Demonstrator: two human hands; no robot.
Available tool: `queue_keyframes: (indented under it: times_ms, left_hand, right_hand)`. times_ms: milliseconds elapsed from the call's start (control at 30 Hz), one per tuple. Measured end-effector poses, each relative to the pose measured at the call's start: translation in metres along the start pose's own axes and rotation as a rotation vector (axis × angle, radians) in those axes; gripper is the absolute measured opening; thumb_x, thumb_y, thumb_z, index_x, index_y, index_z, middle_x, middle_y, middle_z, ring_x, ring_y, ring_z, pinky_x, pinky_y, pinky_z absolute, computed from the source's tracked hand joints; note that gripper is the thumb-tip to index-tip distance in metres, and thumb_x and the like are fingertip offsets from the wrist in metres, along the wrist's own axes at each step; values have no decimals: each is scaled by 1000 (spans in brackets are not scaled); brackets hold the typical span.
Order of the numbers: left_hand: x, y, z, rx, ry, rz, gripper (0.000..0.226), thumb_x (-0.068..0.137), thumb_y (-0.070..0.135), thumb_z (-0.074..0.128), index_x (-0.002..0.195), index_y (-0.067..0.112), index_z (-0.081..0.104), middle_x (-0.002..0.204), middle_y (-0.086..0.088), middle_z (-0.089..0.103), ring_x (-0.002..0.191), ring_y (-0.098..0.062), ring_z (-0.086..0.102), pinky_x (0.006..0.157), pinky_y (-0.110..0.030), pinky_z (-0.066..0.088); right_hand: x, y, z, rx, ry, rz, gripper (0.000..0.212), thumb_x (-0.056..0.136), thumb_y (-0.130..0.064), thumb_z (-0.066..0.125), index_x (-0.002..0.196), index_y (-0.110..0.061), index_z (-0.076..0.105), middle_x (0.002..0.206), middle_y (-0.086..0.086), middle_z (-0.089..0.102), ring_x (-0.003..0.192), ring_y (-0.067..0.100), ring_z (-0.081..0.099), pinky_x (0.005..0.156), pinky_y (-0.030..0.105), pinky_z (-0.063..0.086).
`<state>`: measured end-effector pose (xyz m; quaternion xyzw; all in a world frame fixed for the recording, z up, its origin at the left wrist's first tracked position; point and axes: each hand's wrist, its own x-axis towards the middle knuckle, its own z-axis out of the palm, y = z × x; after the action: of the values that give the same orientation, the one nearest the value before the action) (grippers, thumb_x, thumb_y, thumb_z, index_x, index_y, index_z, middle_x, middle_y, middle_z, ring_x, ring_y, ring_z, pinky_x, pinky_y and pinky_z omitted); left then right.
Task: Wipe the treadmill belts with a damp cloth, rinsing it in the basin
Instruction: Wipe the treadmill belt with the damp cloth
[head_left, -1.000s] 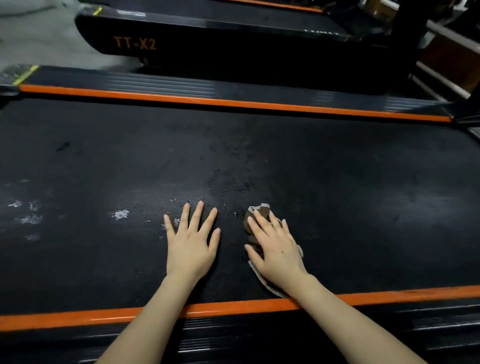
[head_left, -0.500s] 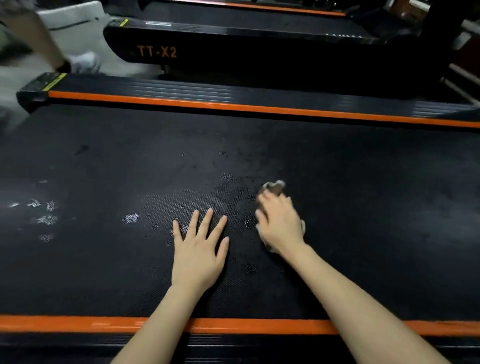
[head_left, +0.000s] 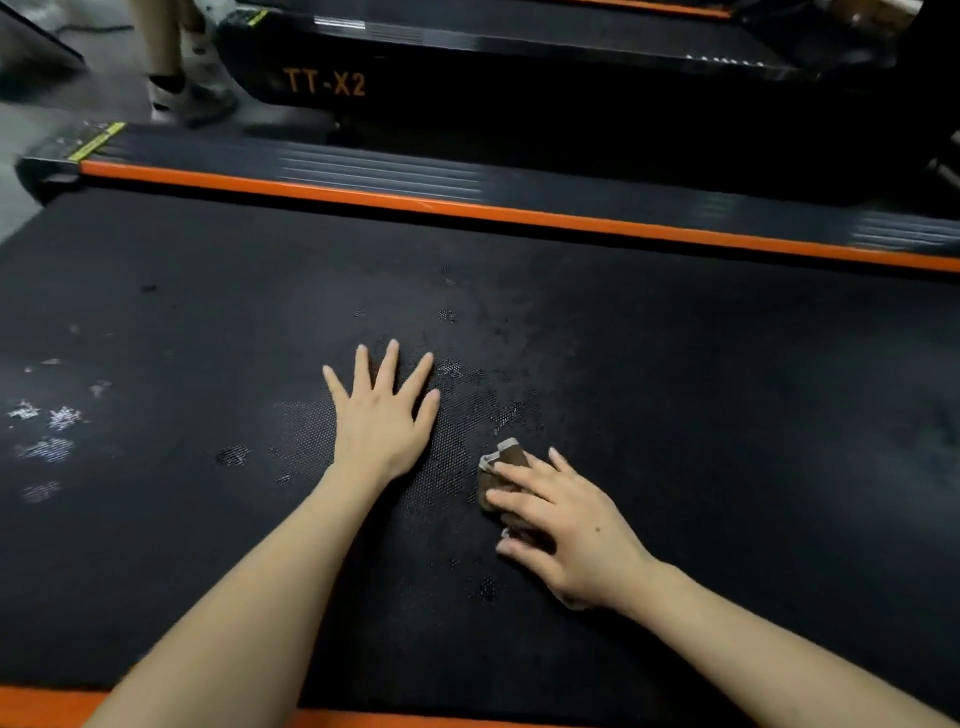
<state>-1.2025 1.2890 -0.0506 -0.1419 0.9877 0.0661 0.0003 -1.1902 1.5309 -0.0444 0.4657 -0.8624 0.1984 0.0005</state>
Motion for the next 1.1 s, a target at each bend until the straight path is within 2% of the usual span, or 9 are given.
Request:
queue_keyframes:
  times_ms: [100,200,367,533,667,800,900,1000,1100]
  left_hand:
    - [3,-1,7,5,28,1,53,97,55,15,149,44,11,160,-1,6,146,-32,-5,113,-61,-7]
    - [3,-1,7,-3,41,6,53,97,56,16,148,44,13,160,-1,7,146,-32,-5,113,-60,-7]
    - [3,-1,8,-6,41,3,53,96,56,15,148,44,13,160,-1,8,146,-31,-4,113,-59,-7]
    - [5,-1,10,-1,54,1,52,97,55,16,148,44,14,160,-1,8,146,-31,-3,113,-59,-6]
    - [4,-2,10,-7,66,-6,57,92,58,8,148,45,14,160,0,9,146,-30,-2,113,-58,-6]
    - [2,-2,11,-5,51,-10,57,93,58,5,148,46,12,160,1,8,146,-29,-4,115,-57,-6]
    - [2,-2,11,-7,54,-17,64,86,60,-1,147,46,12,160,2,8,146,-28,-4,115,-57,-6]
    - [3,-2,11,-4,45,-14,66,84,61,-3,147,46,12,160,1,9,146,-29,-3,114,-57,-5]
    - [2,-1,10,-4,53,-11,66,85,61,-2,147,46,13,160,1,9,146,-29,-3,114,-57,-5]
  right_hand:
    - [32,17,3,-2,135,25,36,83,-38,54,109,-17,67,128,3,59,126,32,48,104,54,29]
    - [78,51,-3,-11,175,226,33,83,-33,58,109,-15,67,129,6,59,127,36,46,104,58,29]
    - [130,78,-7,-31,233,568,39,90,-34,57,125,-16,57,140,5,47,133,27,37,113,45,18]
    - [76,11,6,31,170,229,39,83,-33,58,114,-11,64,127,9,59,120,32,52,106,50,31]
    - [63,28,1,29,67,36,45,82,-40,52,117,-15,64,128,8,60,121,29,53,104,50,36]
    - [109,97,-21,-124,174,425,37,88,-32,54,122,-20,60,137,7,51,130,32,40,106,56,25]
    - [129,117,-21,-109,174,718,59,88,-49,50,137,-16,45,149,9,33,138,32,24,112,54,16]
    - [125,84,-12,-133,96,576,84,76,-67,51,137,-12,39,151,8,27,139,32,22,113,51,19]
    - [93,52,-15,-112,-39,303,94,77,-61,60,147,-12,24,157,5,16,144,27,10,116,47,11]
